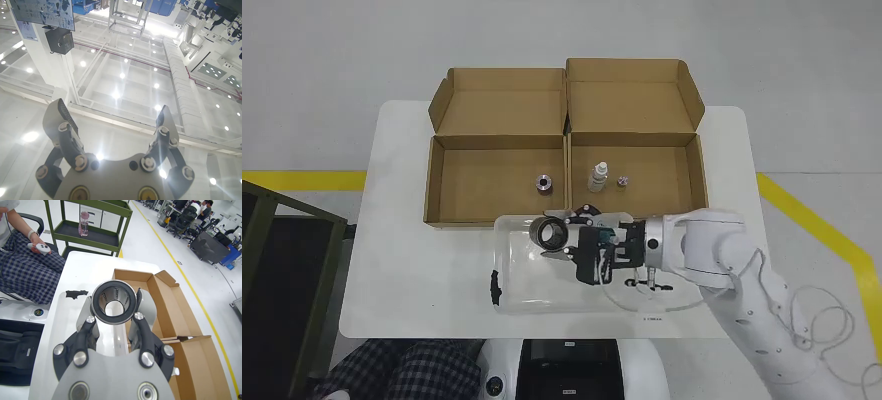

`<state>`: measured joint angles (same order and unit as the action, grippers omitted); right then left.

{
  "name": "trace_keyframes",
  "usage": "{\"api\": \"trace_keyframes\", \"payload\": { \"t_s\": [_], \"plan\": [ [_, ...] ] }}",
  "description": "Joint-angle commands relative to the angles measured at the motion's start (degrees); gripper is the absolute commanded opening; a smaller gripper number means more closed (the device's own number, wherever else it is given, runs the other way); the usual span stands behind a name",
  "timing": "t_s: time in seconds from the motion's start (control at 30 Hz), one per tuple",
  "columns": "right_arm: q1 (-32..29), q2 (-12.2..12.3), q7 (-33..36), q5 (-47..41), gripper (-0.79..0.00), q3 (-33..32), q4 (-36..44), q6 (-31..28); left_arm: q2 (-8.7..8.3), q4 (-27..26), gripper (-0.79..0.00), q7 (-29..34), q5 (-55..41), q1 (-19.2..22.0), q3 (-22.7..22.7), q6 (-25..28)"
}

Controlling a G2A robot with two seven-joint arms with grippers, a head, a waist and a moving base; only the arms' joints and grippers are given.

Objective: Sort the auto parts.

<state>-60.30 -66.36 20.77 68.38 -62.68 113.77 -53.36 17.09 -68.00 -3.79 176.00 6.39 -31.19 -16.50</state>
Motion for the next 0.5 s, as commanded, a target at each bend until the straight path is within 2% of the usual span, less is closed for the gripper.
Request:
{"api": "trace_keyframes", "payload": {
  "t_s": [0.0, 0.47],
  "plan": [
    [0.18, 0.11, -0.19, -0.09, -0.785, -0.46, 0.91, 0.18, 0.0, 0.0, 0.0, 0.0, 0.0, 0.0, 0.0, 0.0],
    [0.22, 0.84, -1.7, -0.08, -0.785, -3.32, 4.99, 1.44, 0.0, 0.0, 0.0, 0.0, 0.0, 0.0, 0.0, 0.0]
  ]
}}
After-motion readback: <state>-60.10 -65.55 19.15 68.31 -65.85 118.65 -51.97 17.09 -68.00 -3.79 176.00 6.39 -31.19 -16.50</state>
